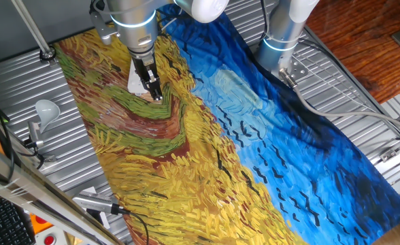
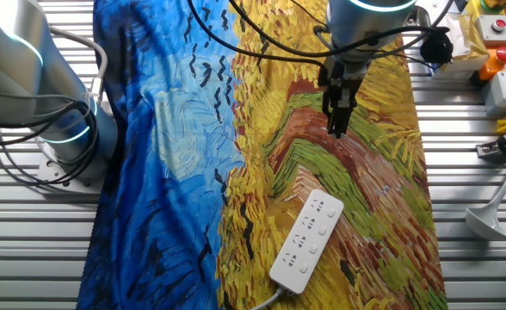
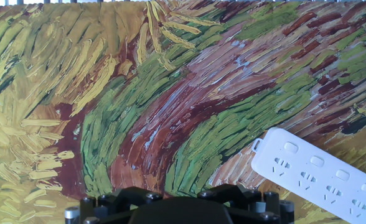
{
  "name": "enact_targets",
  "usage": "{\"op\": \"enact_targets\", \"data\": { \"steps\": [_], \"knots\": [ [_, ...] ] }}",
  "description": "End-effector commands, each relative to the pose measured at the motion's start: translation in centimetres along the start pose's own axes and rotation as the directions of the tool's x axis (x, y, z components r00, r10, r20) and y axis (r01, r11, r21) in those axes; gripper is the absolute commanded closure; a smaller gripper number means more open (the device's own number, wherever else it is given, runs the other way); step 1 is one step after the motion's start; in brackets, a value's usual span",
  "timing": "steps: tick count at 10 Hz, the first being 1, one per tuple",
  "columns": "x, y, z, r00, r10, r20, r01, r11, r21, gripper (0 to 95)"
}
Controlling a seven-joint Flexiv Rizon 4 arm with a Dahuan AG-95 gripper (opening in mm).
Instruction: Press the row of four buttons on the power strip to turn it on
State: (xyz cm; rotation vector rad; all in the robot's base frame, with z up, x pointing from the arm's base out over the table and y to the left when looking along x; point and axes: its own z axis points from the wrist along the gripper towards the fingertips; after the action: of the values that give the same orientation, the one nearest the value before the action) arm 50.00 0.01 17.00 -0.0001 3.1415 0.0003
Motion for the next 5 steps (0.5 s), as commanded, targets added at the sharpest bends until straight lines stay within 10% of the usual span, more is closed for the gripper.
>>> {"op": "enact_targets", "data": {
  "steps": [1, 2, 5],
  "knots": [
    [0.0, -0.01, 0.0, 0.937, -0.344, 0.066, 0.345, 0.938, -0.01, 0.0],
    [0.0, -0.01, 0.0, 0.937, -0.344, 0.062, 0.345, 0.939, -0.002, 95.0],
    [0.0, -0.01, 0.0, 0.931, -0.361, 0.054, 0.361, 0.932, 0.002, 95.0]
  ]
}}
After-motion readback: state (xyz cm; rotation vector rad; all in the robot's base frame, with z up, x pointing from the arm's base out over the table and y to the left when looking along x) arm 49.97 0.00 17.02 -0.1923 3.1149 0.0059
